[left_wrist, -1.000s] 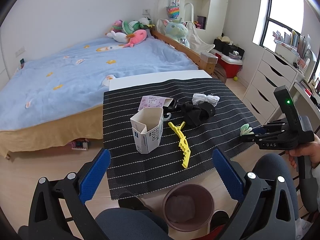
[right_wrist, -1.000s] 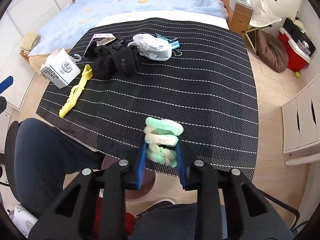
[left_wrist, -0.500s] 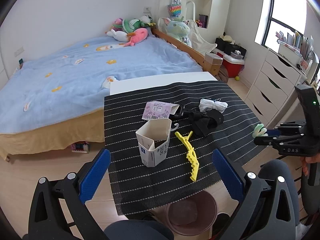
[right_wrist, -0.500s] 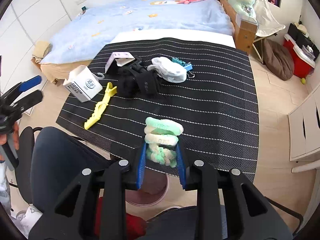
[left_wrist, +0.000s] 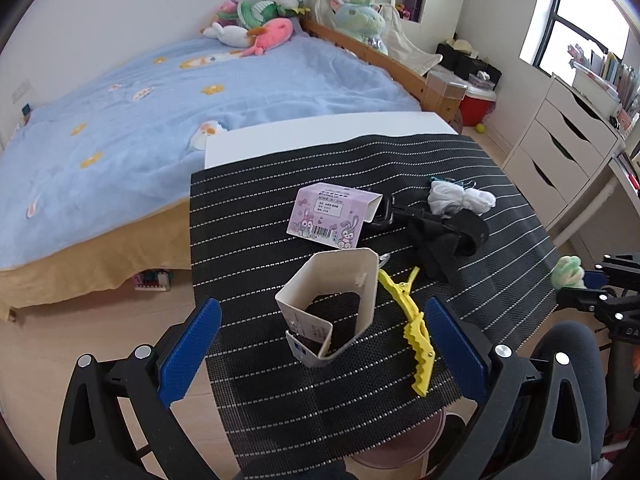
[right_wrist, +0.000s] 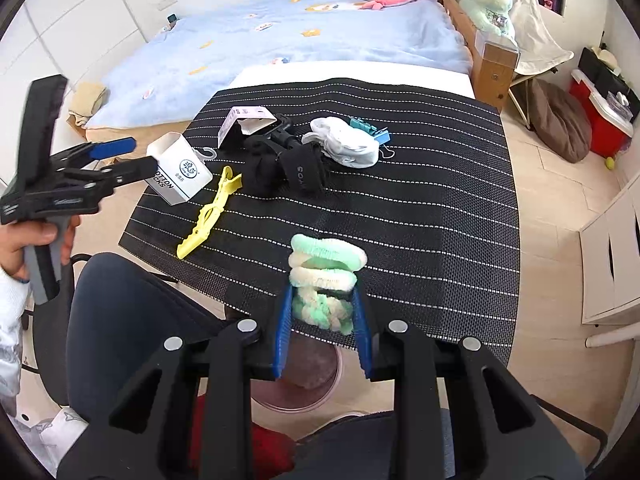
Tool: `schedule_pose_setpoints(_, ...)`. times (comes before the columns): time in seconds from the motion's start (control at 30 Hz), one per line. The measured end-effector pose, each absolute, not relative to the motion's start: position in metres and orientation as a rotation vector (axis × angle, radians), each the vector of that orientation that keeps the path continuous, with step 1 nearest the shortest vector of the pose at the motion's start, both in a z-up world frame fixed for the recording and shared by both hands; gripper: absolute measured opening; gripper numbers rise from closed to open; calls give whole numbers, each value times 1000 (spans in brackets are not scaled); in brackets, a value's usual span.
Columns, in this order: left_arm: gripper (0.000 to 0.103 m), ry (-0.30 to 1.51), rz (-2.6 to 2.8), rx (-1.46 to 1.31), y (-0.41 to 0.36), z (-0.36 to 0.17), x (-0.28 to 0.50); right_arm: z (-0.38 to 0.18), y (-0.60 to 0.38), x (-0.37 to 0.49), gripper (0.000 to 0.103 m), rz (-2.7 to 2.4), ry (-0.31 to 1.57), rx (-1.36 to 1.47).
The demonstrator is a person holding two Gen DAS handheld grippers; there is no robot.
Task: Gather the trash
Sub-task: 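Grasp the white paper cup with the left gripper while right holds the toy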
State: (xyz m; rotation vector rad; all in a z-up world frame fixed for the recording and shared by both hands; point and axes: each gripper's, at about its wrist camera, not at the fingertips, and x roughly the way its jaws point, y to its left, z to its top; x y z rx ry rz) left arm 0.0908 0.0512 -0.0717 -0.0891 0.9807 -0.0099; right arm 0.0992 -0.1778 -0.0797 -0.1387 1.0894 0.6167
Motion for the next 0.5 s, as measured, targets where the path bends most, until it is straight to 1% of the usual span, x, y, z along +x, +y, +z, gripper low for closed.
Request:
schedule_pose_setpoints(0.17, 97, 983, -15, -101, 53, -81, 97, -81, -179, 99, 27, 615, 1095, -136)
schedule_pose_setpoints(0.23, 94, 989, -24, -103, 53, -84, 97, -81, -179, 99, 27, 616, 1095, -135)
schedule_pose_setpoints(0.3, 75, 998, -30, -98, 51, -86, 98, -81, -179, 99, 27, 616, 1095, -136)
schedule_pose_setpoints(0.37, 67, 999, -31, -103, 52, -87, 98, -81, -179, 99, 27, 616, 1095, -135)
schedule_pose_setpoints(0.4, 58, 996, -32, -104, 52, -86, 98, -81, -179, 99, 27, 617, 1095, -135)
schedule_pose_setpoints(0.43, 51, 994, -36, -105, 52, -86, 98, -81, -178, 98, 27, 619, 1094, -136)
schedule_pose_setpoints(0.5, 45, 989, -33, -103, 53, -84, 98, -81, -176, 99, 27, 619, 1093, -139)
